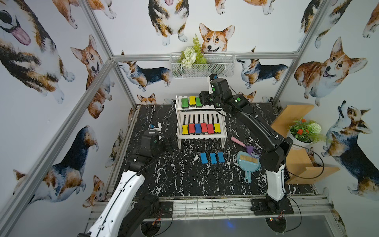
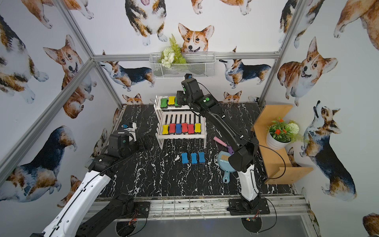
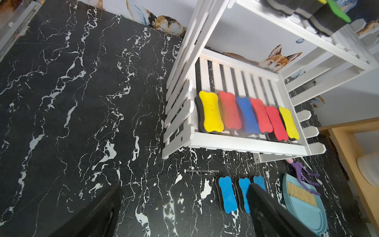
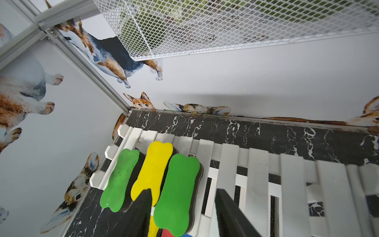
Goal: Remove the whiteboard erasers from the shelf
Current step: Pick up the whiteboard eraser from the shelf.
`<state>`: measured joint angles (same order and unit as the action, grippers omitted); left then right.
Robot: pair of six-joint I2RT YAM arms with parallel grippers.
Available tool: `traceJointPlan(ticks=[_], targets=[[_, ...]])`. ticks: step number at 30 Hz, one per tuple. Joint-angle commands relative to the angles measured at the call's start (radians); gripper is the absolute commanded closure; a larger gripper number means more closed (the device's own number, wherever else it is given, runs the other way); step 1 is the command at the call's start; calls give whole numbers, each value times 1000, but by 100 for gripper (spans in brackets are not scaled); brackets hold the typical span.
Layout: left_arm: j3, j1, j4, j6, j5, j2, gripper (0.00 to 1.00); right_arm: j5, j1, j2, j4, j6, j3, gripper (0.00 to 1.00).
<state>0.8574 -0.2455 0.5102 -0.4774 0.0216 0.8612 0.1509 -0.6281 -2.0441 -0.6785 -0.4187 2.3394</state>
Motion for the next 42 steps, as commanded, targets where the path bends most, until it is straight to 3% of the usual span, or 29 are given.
traceJointPlan(ticks=[1,16,25,30,35,39,42], targets=[[12,0,-6,11,-11,2,0,-25,8,-35,-69,30,44,45],[10,0,-6,14,-17,-1,0,6,14,-54,-94,41,-20,46],[14,0,1,16,-21,-4,0,89,32,-15,-127,43,-45,47],[13,0,-1,14,-17,-3,0,63,44,3,-113,44,-54,47],[21,0,-5,11,-10,3,0,60,20,-7,-119,52,43,38],[24,1,-7,8,-11,4,0,36,1,-9,-93,20,29,29],[25,0,-6,8,-10,4,0,44,-5,-32,-92,0,29,28]])
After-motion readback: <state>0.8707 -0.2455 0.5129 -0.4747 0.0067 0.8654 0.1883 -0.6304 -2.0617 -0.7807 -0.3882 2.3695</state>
